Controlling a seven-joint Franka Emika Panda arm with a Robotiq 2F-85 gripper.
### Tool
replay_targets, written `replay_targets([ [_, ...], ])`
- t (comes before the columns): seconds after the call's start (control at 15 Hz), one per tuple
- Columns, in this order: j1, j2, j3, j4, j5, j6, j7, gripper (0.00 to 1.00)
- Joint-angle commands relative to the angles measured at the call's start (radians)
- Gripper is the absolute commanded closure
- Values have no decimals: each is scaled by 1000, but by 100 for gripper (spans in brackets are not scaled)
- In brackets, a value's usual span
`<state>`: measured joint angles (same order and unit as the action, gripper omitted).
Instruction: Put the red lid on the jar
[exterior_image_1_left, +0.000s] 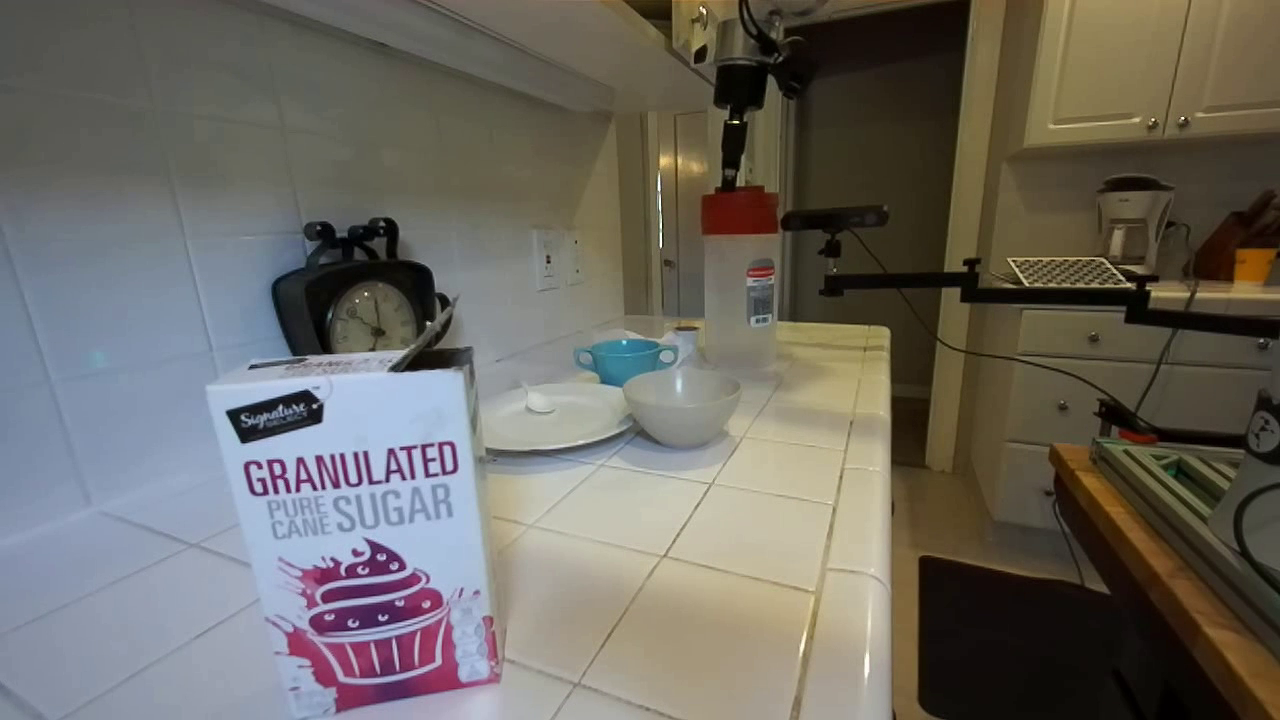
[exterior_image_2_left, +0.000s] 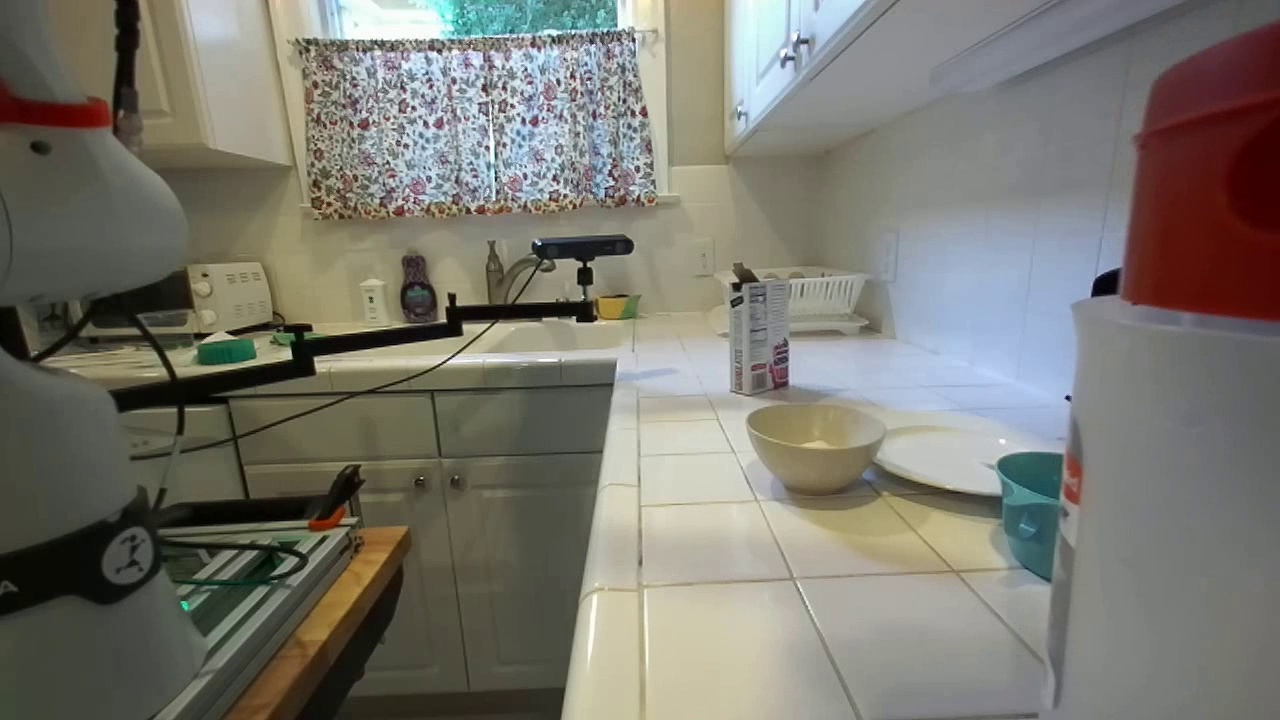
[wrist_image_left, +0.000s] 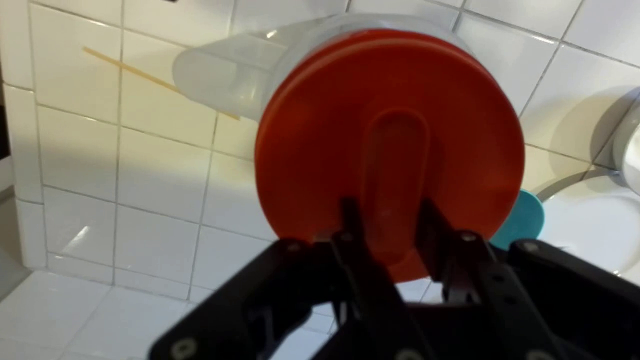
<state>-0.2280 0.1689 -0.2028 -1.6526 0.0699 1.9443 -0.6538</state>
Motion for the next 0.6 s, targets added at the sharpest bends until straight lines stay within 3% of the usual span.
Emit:
replay_targets([
  [0.0, -18, 37, 16, 59, 25, -37, 17, 92],
  [0.53, -16, 36, 22, 52, 15, -35, 19, 92],
])
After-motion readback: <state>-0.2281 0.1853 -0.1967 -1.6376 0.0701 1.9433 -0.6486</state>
